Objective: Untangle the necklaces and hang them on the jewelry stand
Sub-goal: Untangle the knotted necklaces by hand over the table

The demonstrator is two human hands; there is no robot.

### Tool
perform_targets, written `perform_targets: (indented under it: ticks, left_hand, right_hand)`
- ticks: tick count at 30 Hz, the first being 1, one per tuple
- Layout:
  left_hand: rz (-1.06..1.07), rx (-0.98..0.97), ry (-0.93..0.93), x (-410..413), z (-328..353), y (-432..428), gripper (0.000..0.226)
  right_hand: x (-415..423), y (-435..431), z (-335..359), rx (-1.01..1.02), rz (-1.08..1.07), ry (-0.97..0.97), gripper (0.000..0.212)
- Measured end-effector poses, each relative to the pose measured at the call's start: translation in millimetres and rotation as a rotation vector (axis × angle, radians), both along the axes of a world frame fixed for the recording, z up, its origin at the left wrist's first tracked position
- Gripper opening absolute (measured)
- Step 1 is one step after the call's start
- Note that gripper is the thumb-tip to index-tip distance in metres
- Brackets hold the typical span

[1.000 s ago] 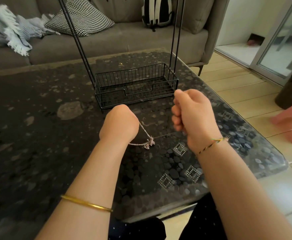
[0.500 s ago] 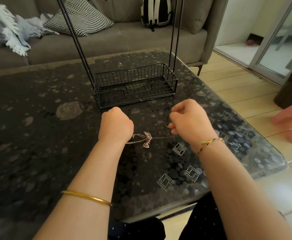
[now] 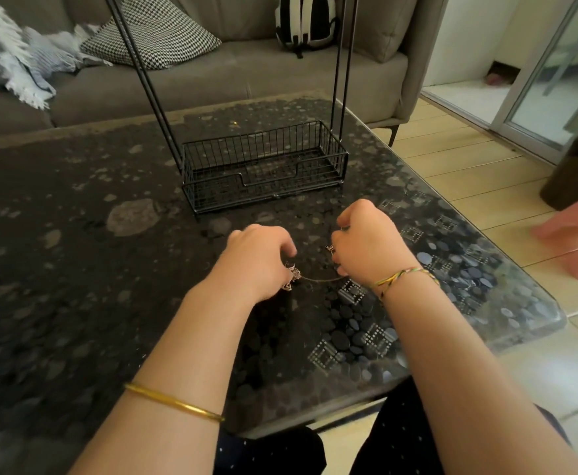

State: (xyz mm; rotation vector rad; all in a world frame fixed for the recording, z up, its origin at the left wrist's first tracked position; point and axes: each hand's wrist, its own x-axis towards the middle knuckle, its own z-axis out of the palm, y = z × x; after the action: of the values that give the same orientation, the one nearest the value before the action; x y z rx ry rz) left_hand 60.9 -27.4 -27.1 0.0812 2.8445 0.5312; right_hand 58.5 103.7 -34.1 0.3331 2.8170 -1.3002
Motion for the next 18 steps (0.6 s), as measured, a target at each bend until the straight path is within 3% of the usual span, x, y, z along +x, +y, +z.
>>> perform_targets:
  ticks: [7,11,15,18]
  left_hand:
    - [-0.055,0.021,0.020,-1.2,-1.0,3.2,0.021]
    - [0.019,0.162,0.019,0.1,10.7,1.6,0.021]
    - [0.127,0.403,-0.038,-1.7,13.1,-2.4,0.023]
    - [0.185,0.541,-0.097,-2.6,13.7,-1.8,0.018]
  right_hand:
    - [-10.7,4.0,-2.4,-0.169,-0.085,0.072,0.026]
    - [-14.5,5.4,-1.1,-0.204,-0.103,0.070,0.027]
    - [-12.5,0.7,0.1,-0.081,0.008,-0.065,0.035]
    - [-10.0,1.9,2.0,0.038,0.041,-0.050,0.036]
